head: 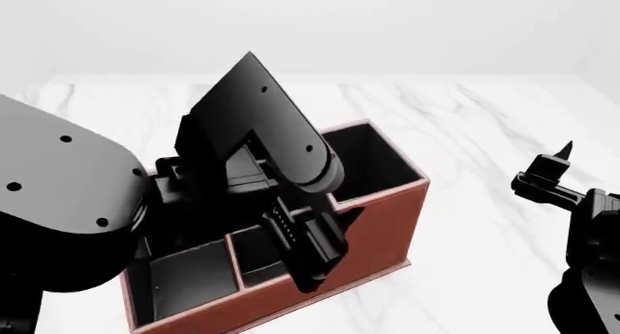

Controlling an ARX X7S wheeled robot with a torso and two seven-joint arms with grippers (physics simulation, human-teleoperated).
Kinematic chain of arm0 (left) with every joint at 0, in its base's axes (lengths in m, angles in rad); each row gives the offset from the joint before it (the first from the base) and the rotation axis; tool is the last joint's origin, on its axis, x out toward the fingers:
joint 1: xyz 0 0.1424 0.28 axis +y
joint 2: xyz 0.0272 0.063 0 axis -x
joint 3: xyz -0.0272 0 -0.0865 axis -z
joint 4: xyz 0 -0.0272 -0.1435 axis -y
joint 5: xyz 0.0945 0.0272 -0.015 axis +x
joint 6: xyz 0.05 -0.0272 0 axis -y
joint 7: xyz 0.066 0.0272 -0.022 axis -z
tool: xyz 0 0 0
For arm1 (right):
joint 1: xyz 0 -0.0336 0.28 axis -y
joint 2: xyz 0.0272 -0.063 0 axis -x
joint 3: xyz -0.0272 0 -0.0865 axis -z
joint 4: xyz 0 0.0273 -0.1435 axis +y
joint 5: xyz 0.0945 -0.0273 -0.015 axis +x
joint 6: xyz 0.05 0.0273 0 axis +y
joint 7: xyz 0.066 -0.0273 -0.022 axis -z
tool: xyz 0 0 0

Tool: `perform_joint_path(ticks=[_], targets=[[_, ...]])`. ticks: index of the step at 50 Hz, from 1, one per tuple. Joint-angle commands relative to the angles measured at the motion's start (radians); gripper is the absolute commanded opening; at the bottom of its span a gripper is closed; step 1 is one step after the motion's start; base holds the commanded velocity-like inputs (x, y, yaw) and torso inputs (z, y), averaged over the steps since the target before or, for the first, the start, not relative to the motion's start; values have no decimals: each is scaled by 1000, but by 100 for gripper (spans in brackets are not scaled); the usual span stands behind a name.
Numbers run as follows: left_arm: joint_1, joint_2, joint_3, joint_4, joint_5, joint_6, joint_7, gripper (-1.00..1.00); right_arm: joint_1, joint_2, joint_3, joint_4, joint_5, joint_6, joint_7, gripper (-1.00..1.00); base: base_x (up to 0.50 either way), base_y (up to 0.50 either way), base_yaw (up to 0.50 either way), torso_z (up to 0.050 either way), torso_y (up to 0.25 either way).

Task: Pick up the book and place it in the left compartment of the caddy.

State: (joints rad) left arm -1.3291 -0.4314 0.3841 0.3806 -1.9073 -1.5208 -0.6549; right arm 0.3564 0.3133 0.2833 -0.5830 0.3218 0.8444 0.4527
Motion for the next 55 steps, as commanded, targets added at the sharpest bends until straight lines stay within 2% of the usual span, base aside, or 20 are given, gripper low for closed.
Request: perform_joint_path(ticks=[1, 12, 19, 55], targets=[[-101, 37, 109, -89, -35, -23, 99, 100, 7, 3, -3, -1, 4, 5, 4, 100, 0, 0, 0, 0, 0], [-126, 86, 262, -136, -38, -22, 185, 100, 11, 5, -6, 4, 7, 3, 7, 100, 0, 0, 0, 0, 0], [-154, 123, 319, -154, 2, -20, 262, 100, 5, 6, -6, 11, 7, -6, 6, 100, 0, 0, 0, 0, 0], [-117, 214, 456, -138, 155, 40, 474, 100, 2, 9, -15, 28, 14, -21, 12, 100, 0, 0, 0, 0, 0]])
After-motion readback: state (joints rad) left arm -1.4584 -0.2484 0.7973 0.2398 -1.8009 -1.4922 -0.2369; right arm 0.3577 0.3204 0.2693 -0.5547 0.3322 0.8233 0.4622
